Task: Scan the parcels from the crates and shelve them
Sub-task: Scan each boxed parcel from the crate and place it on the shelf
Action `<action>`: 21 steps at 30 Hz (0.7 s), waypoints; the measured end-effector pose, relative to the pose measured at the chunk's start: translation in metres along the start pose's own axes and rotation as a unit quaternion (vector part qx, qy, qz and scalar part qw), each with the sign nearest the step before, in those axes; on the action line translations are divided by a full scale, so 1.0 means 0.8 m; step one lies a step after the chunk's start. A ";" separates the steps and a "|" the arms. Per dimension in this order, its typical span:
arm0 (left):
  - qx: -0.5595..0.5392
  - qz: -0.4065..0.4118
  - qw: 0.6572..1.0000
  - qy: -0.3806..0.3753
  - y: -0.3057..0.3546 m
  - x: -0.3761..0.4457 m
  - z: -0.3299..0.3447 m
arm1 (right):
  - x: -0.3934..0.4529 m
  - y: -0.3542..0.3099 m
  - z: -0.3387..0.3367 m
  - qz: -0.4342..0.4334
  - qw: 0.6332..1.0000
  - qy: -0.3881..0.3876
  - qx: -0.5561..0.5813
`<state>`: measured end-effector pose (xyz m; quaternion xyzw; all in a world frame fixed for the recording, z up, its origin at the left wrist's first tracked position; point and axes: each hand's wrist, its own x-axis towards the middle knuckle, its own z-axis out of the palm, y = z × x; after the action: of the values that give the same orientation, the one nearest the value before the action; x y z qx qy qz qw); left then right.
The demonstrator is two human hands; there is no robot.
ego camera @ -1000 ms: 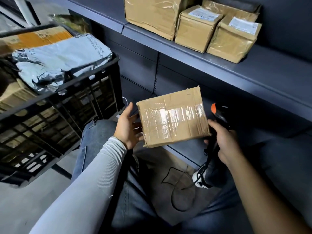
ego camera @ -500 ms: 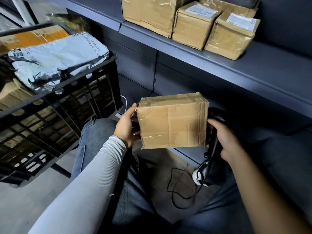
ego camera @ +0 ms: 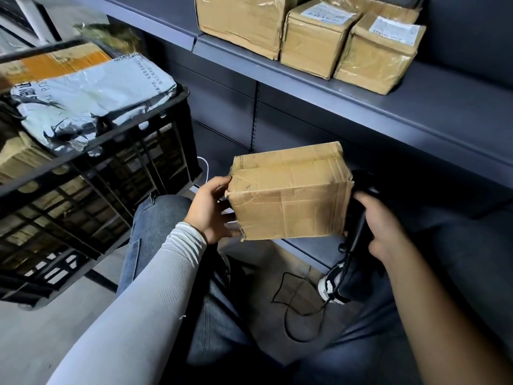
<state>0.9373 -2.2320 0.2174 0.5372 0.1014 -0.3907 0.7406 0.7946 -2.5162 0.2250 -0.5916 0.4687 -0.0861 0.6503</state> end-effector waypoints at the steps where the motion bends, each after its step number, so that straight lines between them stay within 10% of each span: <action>1: 0.005 -0.001 1.000 0.003 0.000 -0.001 0.000 | 0.001 0.001 -0.001 0.003 1.000 0.001 -0.006; 21: 0.001 -0.024 0.999 -0.028 0.003 0.000 0.002 | -0.005 -0.001 -0.001 0.015 0.997 0.015 -0.070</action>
<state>0.9388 -2.2329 0.2195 0.5245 0.0933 -0.4234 0.7328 0.7924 -2.5144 0.2280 -0.6273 0.4922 -0.0518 0.6013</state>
